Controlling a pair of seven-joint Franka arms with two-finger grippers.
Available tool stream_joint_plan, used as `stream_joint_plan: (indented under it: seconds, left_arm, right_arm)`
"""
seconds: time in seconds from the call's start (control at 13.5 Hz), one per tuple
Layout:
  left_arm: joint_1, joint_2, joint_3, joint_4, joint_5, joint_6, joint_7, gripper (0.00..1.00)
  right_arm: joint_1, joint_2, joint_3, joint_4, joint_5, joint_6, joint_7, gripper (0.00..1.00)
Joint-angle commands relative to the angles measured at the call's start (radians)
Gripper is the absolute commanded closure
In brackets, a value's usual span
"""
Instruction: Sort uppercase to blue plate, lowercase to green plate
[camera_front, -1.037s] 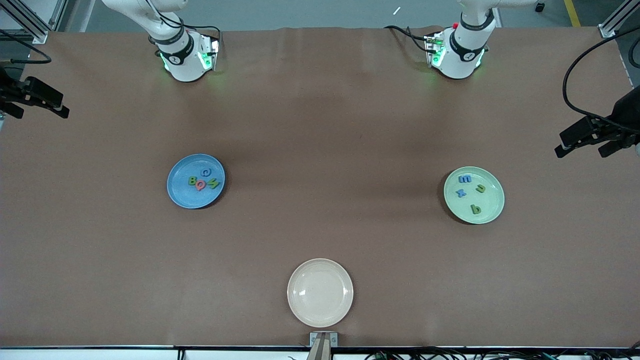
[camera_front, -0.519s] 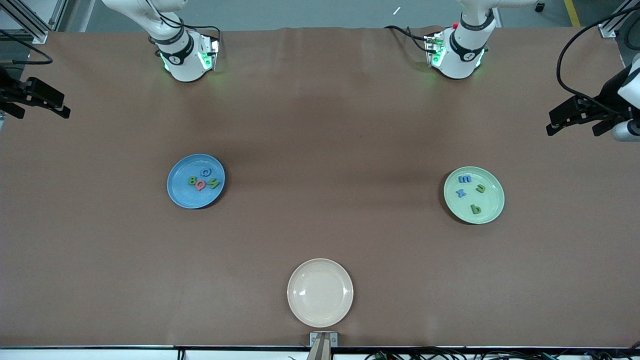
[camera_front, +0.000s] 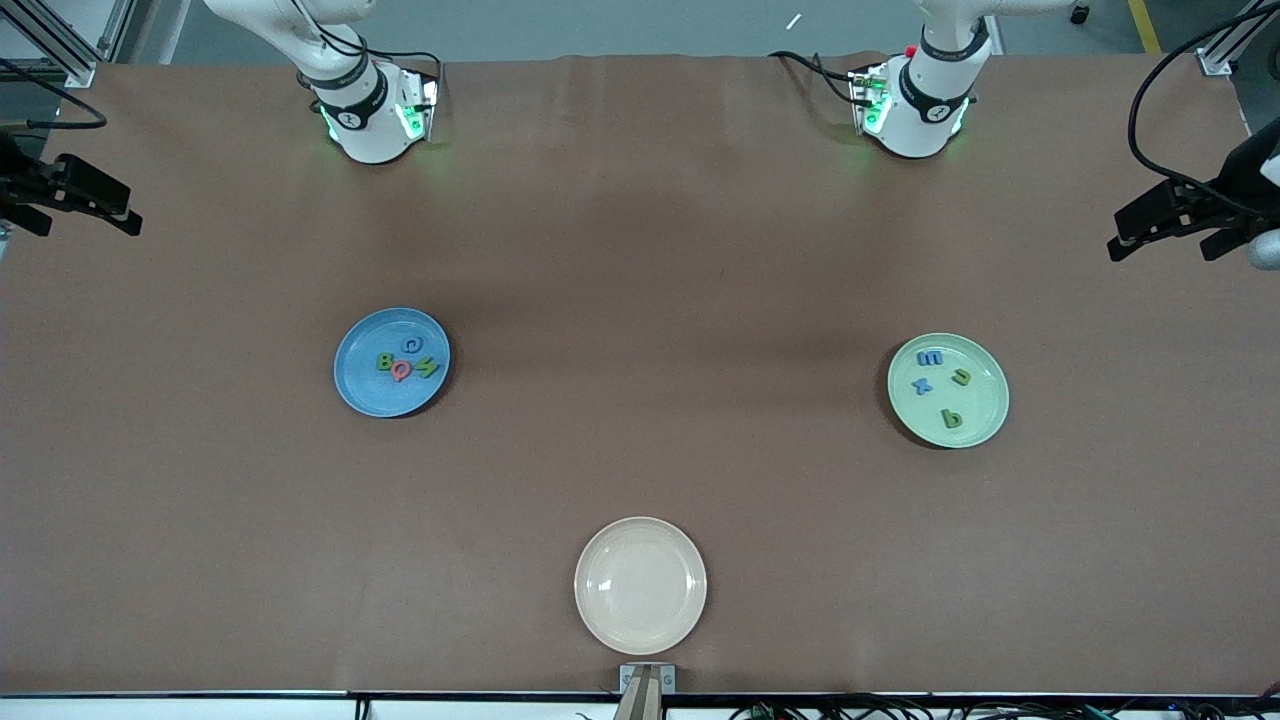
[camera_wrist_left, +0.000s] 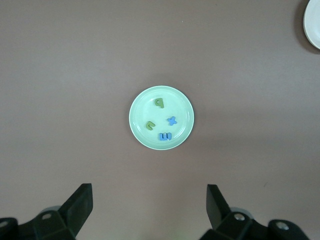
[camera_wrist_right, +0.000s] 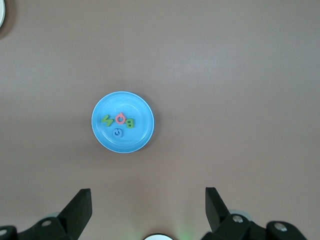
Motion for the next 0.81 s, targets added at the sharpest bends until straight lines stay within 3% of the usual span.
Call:
stream_joint_plan:
  seconds: [0.0,0.74]
  left_arm:
    - [0.006,-0.011,-0.002,-0.004,0.010,-0.013,0.016,0.00]
    - [0.000,-0.011,-0.010,-0.006,0.010,-0.013,0.015,0.00]
  right_arm:
    - [0.002,-0.025,0.001,-0.025,-0.007,-0.001,-0.009,0.00]
    - [0.002,-0.026,0.001,-0.032,-0.007,-0.003,-0.009,0.00]
